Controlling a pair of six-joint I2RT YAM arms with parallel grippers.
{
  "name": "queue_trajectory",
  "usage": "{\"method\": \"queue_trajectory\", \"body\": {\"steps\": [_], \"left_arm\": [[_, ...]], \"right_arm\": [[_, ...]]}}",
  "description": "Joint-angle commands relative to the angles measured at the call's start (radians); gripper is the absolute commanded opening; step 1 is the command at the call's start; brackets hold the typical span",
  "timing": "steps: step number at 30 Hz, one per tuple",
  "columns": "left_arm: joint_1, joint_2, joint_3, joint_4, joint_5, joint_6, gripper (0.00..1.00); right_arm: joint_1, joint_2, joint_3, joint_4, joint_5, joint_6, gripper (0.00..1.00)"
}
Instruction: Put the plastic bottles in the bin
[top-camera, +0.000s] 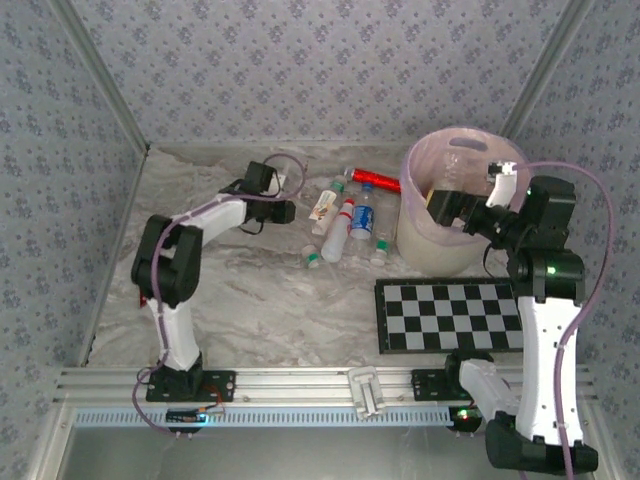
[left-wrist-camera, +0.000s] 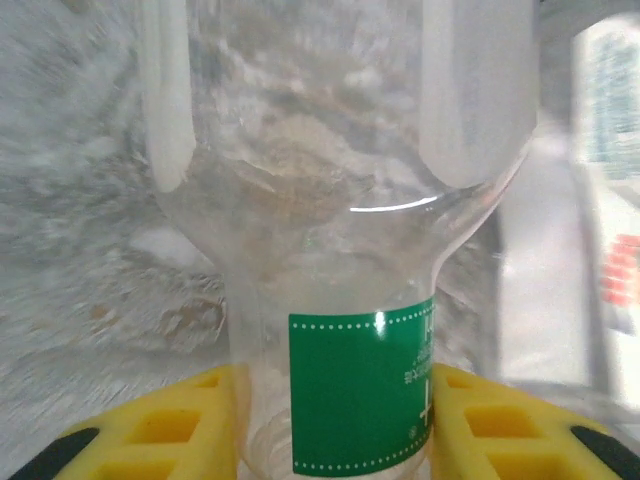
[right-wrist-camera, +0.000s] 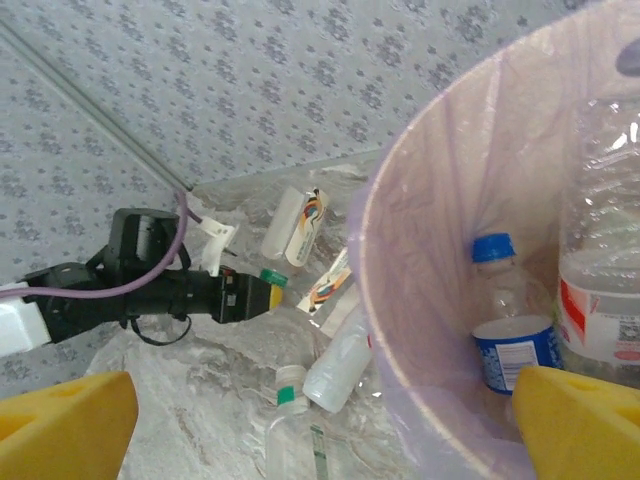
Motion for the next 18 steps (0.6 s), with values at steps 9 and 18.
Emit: {"method": "queue_trajectory", "body": {"steps": [9, 18], "left_arm": [[-0.089, -0.580, -0.282, 0.110, -0.032, 0.028, 0.05], [-0.179, -0.813, -0.535, 0.318, 0.161, -0.040, 0.00]], "right_arm": [[0.290, 0.080, -0.007, 0.221, 0.043, 0.108, 0.97], [0.503, 0.339, 0.048, 0.428, 0.024, 0.254, 0.97]]}}
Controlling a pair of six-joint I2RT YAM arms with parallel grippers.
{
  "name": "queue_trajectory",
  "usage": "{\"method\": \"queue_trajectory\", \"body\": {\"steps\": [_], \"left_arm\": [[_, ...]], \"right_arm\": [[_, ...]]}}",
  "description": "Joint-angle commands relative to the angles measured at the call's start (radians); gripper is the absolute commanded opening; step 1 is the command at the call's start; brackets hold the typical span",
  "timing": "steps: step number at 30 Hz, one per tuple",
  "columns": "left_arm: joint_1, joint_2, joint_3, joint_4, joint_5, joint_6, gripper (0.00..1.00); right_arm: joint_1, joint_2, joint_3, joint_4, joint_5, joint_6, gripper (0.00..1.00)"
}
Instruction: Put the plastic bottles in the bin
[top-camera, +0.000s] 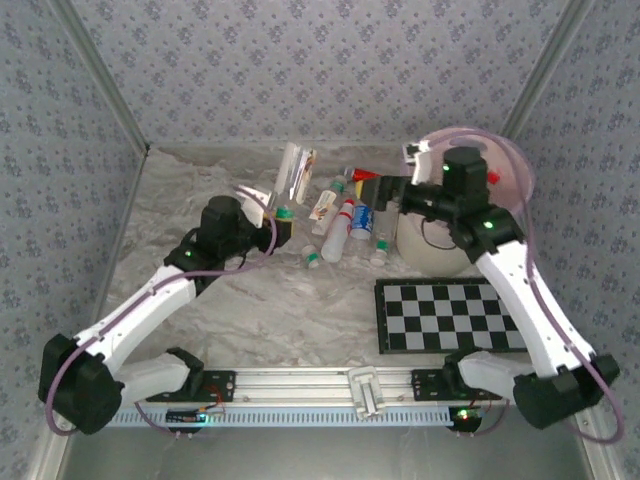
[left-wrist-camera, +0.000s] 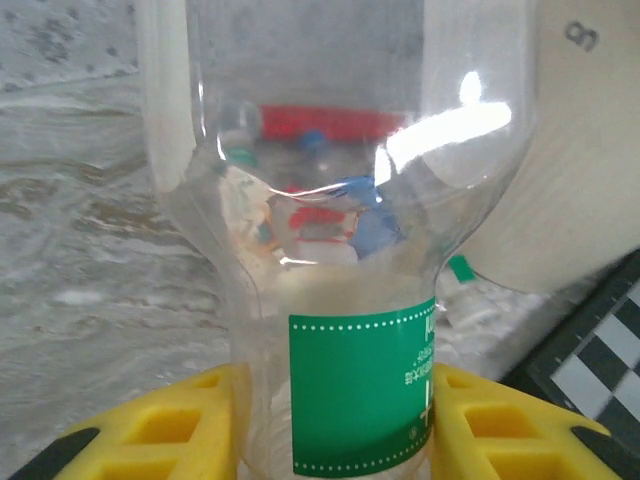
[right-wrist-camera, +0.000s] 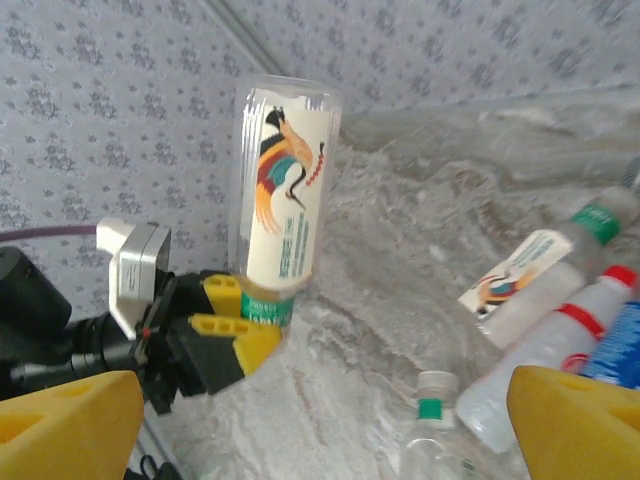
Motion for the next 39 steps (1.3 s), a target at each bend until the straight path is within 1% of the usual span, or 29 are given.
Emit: {"method": "queue_trajectory", "body": {"steps": [1, 3, 6, 9, 12, 13, 16, 20, 21, 23, 24, 25, 26, 27, 28, 30, 31, 34, 35, 39], "left_arm": [[-0.030, -0.050, -0.042, 0.097, 0.103, -0.043, 0.00], [-0.064, -0.067, -0.050, 0.090, 0.113, -0.042, 0.00], [-0.122, -0.078, -0.052, 0.086, 0.119, -0.005, 0.00], [-0.152, -0.075, -0.045, 0.085, 0.115, 0.023, 0.00], [-0.166, -0.064, -0.037, 0.084, 0.100, 0.037, 0.00], [-0.165, -0.059, -0.035, 0.085, 0.100, 0.041, 0.00], [-0.167, -0.047, -0.028, 0.078, 0.080, 0.047, 0.00], [-0.167, -0.031, -0.019, 0.068, 0.061, 0.046, 0.00], [-0.169, -0.024, -0.012, 0.060, 0.059, 0.046, 0.00], [-0.172, -0.015, -0.003, 0.054, 0.055, 0.046, 0.01], [-0.176, -0.012, -0.001, 0.054, 0.052, 0.045, 0.07], [-0.178, -0.012, 0.001, 0.053, 0.046, 0.045, 0.17], [-0.178, -0.012, 0.003, 0.051, 0.035, 0.042, 0.33], [-0.178, -0.013, 0.004, 0.047, 0.015, 0.041, 0.55], [-0.178, -0.015, 0.005, 0.042, 0.002, 0.042, 0.69], [-0.178, -0.018, 0.002, 0.033, -0.024, 0.046, 0.92], [-0.178, -0.018, 0.000, 0.030, -0.033, 0.045, 0.99], [-0.178, -0.008, -0.008, 0.021, -0.068, 0.040, 0.99], [-0.178, -0.003, -0.011, 0.022, -0.078, 0.036, 0.99], [-0.178, 0.031, -0.007, 0.025, -0.094, 0.019, 0.99]], "right_arm": [[0.053, 0.070, 0.073, 0.094, -0.057, 0.054, 0.98], [0.075, 0.127, 0.106, 0.093, -0.082, 0.056, 1.00], [0.089, 0.207, 0.163, 0.064, -0.095, 0.054, 1.00], [0.087, 0.263, 0.199, 0.036, -0.085, 0.047, 1.00], [0.084, 0.285, 0.211, 0.038, -0.098, 0.052, 1.00], [0.084, 0.283, 0.209, 0.038, -0.095, 0.051, 0.98], [0.084, 0.265, 0.206, 0.009, -0.074, 0.032, 0.88], [0.082, 0.241, 0.203, -0.037, -0.041, 0.004, 0.65], [0.082, 0.236, 0.203, -0.043, -0.034, -0.001, 0.61], [0.079, 0.228, 0.209, -0.050, -0.025, -0.008, 0.59], [0.077, 0.226, 0.217, -0.057, -0.020, -0.014, 0.58], [0.073, 0.223, 0.229, -0.068, -0.012, -0.023, 0.56], [0.067, 0.222, 0.250, -0.093, -0.004, -0.043, 0.56], [0.059, 0.217, 0.278, -0.124, 0.015, -0.069, 0.55], [0.053, 0.210, 0.301, -0.148, 0.039, -0.092, 0.55], [0.032, 0.181, 0.350, -0.196, 0.106, -0.142, 0.52], [0.020, 0.165, 0.374, -0.230, 0.143, -0.165, 0.51], [-0.005, 0.100, 0.427, -0.301, 0.320, -0.230, 0.46], [-0.012, 0.071, 0.434, -0.314, 0.397, -0.261, 0.43], [-0.046, -0.027, 0.435, -0.321, 0.665, -0.360, 0.28]]}}
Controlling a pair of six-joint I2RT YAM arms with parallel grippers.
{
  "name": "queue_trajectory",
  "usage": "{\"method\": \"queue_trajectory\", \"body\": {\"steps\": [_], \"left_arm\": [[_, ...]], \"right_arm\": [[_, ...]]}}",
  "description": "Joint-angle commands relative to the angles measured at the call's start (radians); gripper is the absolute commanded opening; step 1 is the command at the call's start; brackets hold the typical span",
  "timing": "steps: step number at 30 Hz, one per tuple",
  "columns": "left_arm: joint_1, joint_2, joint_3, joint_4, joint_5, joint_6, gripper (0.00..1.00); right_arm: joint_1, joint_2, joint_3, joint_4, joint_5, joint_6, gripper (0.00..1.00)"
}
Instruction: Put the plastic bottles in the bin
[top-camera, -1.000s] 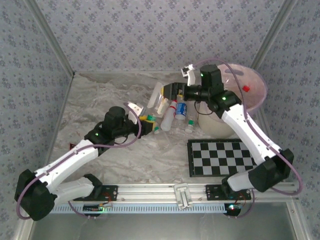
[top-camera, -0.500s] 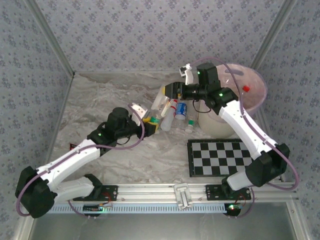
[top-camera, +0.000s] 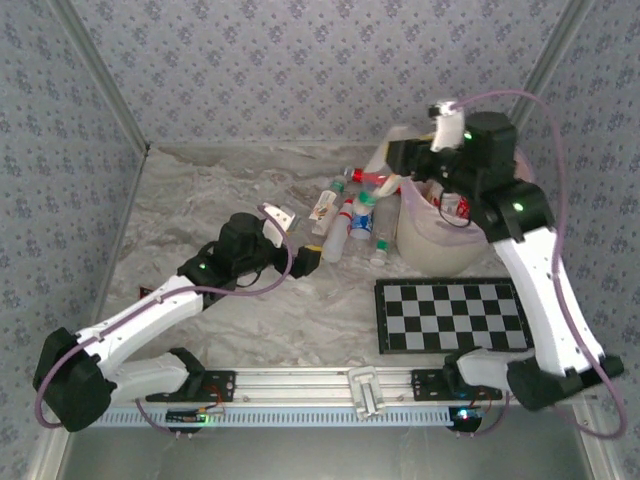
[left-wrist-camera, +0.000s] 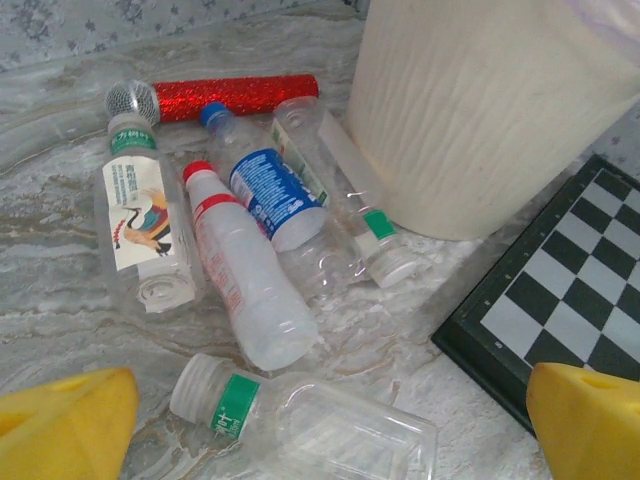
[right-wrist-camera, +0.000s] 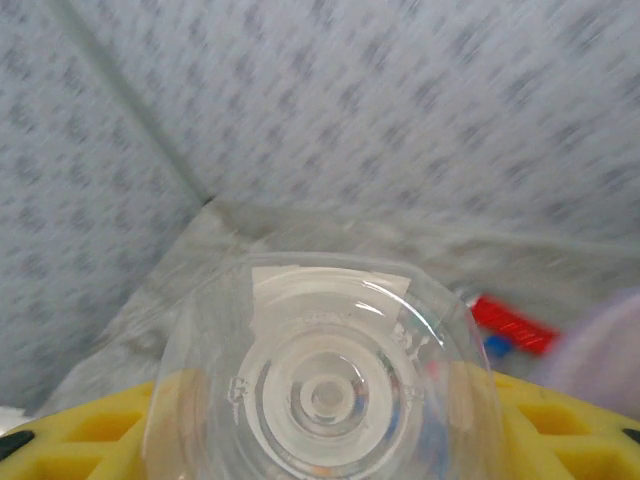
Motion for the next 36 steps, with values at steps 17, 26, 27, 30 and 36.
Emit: {"method": "queue_trajectory", "body": {"steps": [17, 26, 27, 30, 36], "left_arm": [[0.000, 0.069, 0.027, 0.020, -0.047, -0.059, 0.99], [0.002, 0.089, 0.015, 0.045, -0.068, -0.082, 0.99], [0.001, 0.091, 0.015, 0.046, -0.068, -0.081, 0.99], [0.001, 0.094, 0.016, 0.049, -0.066, -0.081, 0.99], [0.001, 0.096, 0.019, 0.038, -0.068, -0.073, 0.99]], "right_arm": [[-0.153, 0.015, -0.069, 0.103, 0.286, -0.137, 0.00], [-0.136, 0.157, -0.149, 0.085, 0.307, -0.152, 0.00], [-0.136, 0.167, -0.161, 0.086, 0.304, -0.148, 0.00], [-0.145, 0.209, -0.186, 0.066, 0.302, -0.123, 0.00], [-0.184, 0.273, -0.261, 0.032, 0.260, -0.012, 0.00]]}}
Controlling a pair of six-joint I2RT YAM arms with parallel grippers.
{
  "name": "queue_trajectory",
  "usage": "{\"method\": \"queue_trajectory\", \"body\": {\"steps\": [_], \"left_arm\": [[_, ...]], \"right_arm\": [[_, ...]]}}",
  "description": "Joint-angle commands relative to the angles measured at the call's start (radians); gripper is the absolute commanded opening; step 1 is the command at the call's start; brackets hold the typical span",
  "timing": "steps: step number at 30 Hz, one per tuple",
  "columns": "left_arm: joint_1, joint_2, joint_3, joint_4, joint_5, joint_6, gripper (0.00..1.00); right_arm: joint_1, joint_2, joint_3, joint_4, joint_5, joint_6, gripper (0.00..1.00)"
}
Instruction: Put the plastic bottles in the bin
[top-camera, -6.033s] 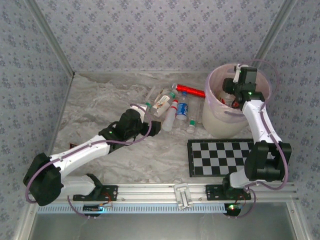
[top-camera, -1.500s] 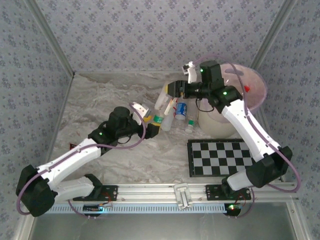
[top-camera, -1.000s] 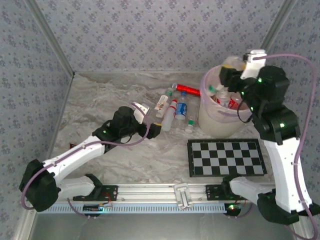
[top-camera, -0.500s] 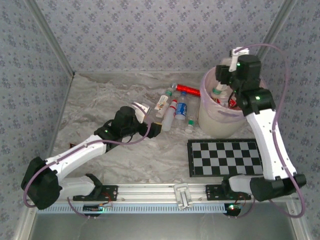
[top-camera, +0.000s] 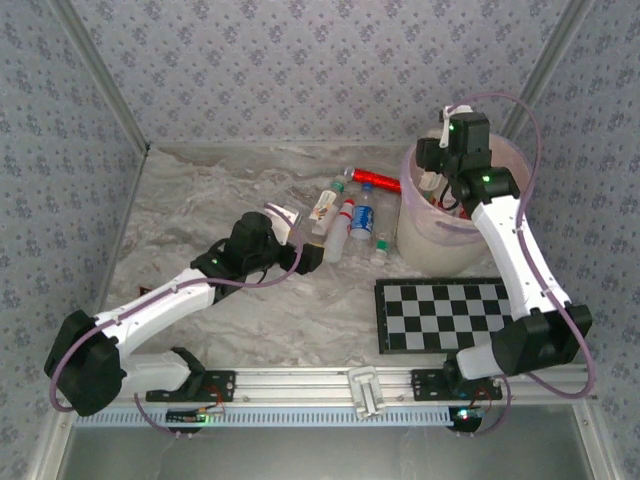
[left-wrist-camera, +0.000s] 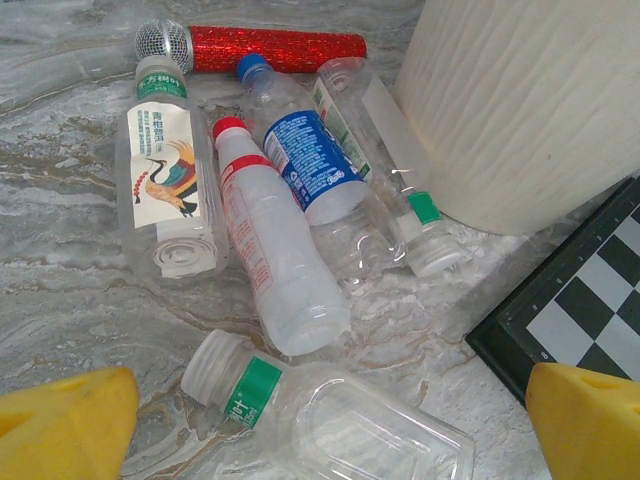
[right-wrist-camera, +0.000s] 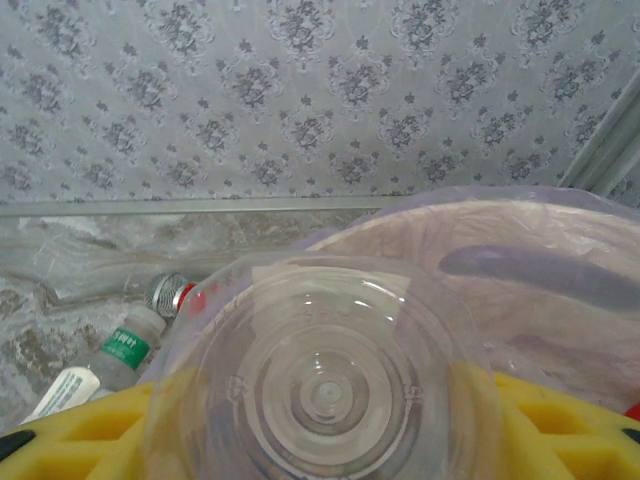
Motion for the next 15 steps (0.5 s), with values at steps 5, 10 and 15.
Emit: {"method": "queue_trajectory", "body": {"steps": [5, 10, 15], "left_arm": [[0.000, 0.008, 0.019, 0.005, -0.014, 0.005, 0.99], [0.000, 0.013, 0.019, 0.002, -0.016, 0.005, 0.99], [0.000, 0.015, 0.015, -0.004, -0.024, 0.007, 0.99]], "right_arm": [[-0.040, 0.118, -0.096, -0.179, -0.079, 0.156, 0.00], [-0.060, 0.171, -0.108, -0.198, -0.117, 0.213, 0.03], [-0.065, 0.175, -0.149, -0.165, -0.141, 0.236, 0.07]]}}
